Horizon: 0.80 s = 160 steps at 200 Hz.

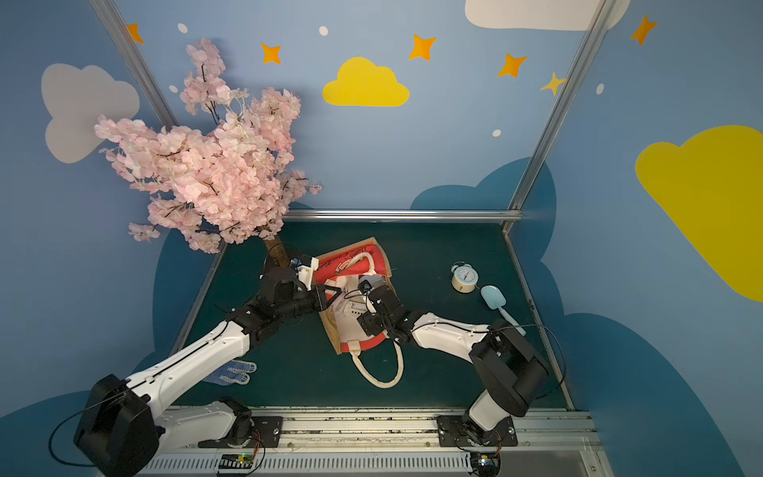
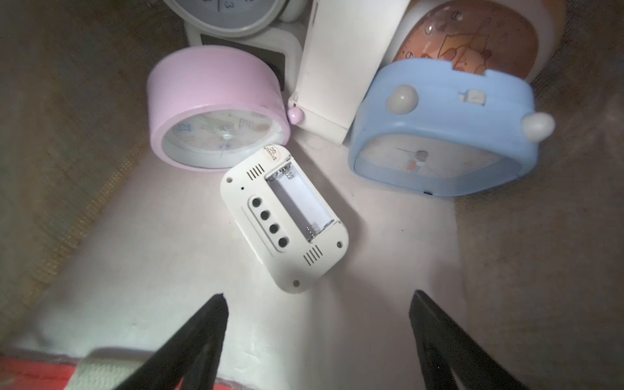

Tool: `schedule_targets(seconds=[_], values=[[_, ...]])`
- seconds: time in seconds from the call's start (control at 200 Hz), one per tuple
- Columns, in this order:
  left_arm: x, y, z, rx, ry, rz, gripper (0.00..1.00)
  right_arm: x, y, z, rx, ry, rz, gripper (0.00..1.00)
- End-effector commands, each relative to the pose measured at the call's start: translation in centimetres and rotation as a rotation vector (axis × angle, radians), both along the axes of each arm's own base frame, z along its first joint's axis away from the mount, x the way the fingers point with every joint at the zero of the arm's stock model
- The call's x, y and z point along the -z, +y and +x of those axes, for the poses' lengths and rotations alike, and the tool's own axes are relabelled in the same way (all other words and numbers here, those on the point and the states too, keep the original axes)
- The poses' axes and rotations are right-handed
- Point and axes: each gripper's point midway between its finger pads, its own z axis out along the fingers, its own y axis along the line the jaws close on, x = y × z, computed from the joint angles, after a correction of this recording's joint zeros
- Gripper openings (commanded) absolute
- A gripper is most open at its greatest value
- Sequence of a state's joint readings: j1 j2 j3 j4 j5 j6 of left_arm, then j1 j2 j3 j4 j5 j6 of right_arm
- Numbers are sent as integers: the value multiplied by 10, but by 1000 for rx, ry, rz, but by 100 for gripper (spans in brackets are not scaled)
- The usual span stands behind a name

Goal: Take the alarm clock out of the canvas bag
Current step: Pick up the alarm from the canvas bag.

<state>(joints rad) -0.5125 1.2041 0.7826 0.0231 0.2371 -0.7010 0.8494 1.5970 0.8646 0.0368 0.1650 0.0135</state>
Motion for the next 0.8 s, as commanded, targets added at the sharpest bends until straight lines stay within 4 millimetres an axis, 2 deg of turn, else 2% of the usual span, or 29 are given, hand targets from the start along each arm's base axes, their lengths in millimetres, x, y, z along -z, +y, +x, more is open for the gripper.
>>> schedule_targets(seconds=[0.0,0.19,0.571,0.796], values=[[5,5,-5,4,9,11,10,1,4,6,-21,18,-37,86],[4,5,-5,8,9,7,10,8,3,14,-8,42,-32,87],[4,9,-6,-2,9,8,10,18,26,8,-179,112,-41,89],[3,10,-6,-3,7,10,10,25,25,21,-179,139,-54,90]])
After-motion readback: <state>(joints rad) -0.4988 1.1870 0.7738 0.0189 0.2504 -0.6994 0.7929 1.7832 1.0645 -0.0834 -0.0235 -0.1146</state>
